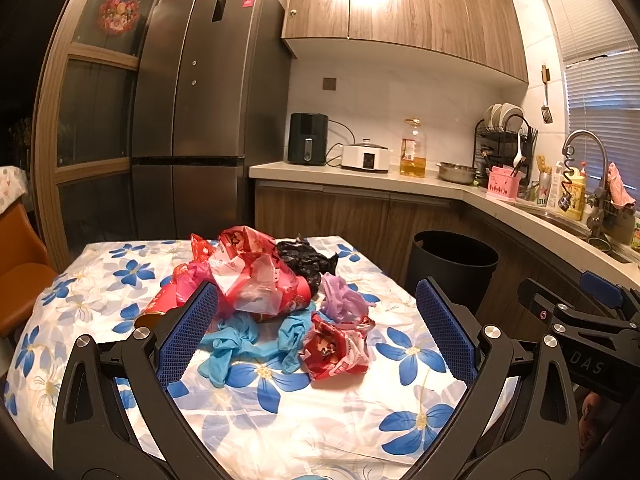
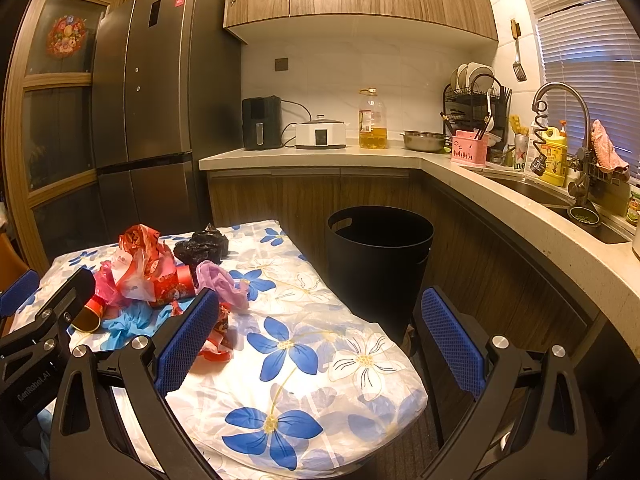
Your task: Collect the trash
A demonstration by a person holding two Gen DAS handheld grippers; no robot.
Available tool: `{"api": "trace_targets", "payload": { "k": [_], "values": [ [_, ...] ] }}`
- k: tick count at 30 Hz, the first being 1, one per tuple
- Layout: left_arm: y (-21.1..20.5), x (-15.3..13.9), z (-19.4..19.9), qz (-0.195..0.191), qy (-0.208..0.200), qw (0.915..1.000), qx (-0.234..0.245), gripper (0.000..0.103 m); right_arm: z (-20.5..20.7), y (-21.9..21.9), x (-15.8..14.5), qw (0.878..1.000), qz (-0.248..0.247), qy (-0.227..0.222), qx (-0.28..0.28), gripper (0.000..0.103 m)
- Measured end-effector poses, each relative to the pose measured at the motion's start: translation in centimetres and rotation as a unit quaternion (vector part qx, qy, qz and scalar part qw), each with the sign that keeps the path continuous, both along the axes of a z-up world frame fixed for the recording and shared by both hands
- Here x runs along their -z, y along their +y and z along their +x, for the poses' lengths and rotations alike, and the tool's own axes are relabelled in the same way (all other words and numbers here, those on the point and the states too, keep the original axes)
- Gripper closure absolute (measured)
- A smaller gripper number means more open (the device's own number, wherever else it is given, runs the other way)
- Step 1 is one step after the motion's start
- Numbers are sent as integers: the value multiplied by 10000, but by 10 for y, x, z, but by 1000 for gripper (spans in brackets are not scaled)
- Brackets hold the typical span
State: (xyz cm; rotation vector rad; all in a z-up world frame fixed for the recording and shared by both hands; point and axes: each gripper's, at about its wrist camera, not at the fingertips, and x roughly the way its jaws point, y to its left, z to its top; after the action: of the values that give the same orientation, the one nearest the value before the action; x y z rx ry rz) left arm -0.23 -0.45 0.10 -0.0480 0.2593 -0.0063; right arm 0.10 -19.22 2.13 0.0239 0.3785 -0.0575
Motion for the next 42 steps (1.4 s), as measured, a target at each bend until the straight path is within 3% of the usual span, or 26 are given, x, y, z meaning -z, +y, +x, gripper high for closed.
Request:
{"api": "trace_targets", "payload": {
  "k": [42],
  "values": [
    [2, -1, 0, -34, 20, 10000, -2, 5, 3, 0, 0, 10000, 6, 17, -10, 5]
  ]
}}
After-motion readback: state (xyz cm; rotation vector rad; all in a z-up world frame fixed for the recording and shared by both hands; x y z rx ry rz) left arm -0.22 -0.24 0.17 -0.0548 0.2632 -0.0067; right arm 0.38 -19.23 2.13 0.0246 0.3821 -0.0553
